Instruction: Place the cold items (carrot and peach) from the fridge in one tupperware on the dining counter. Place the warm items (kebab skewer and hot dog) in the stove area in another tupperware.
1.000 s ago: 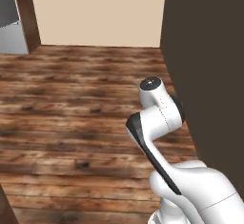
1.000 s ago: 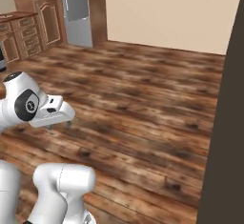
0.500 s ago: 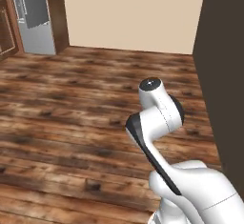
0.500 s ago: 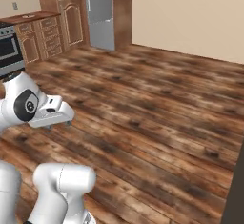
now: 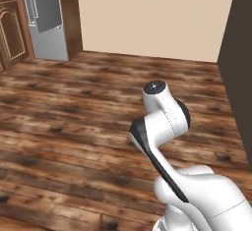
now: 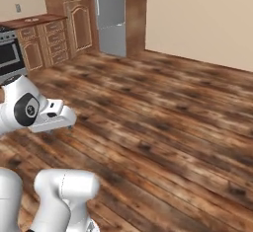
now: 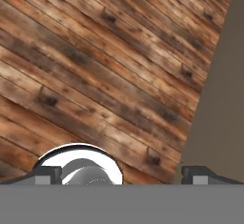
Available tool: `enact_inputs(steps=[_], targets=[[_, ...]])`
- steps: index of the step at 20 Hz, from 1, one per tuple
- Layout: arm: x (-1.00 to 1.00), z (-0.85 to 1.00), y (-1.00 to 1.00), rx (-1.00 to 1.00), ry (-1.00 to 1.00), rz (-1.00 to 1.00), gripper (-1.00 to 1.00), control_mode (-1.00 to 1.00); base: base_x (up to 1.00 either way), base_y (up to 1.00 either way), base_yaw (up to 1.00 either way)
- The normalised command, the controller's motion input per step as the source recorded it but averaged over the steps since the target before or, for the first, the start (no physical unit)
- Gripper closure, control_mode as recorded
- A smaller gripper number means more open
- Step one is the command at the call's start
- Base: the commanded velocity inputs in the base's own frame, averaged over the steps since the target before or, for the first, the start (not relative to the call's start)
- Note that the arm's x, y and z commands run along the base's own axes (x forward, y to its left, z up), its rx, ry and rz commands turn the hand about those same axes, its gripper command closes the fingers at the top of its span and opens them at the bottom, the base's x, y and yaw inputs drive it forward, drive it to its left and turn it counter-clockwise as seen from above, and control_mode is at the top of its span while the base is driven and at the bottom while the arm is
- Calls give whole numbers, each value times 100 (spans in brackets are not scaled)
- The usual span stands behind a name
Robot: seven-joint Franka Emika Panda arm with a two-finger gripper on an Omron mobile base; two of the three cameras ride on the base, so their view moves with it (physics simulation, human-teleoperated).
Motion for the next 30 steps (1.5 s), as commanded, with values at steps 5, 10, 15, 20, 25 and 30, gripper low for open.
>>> enact_inputs(steps=[5,10,15,20,25,30], targets=[[0,0,0,0,0,0,-100,100,100,59,0],[0,0,0,0,0,0,-100,100,100,59,0],[0,0,0,0,0,0,-100,100,100,42,0],[0,0,0,0,0,0,-100,100,100,20,5],[0,0,0,0,0,0,-100,100,100,16,3],[0,0,0,0,0,0,-100,100,100,25,0]])
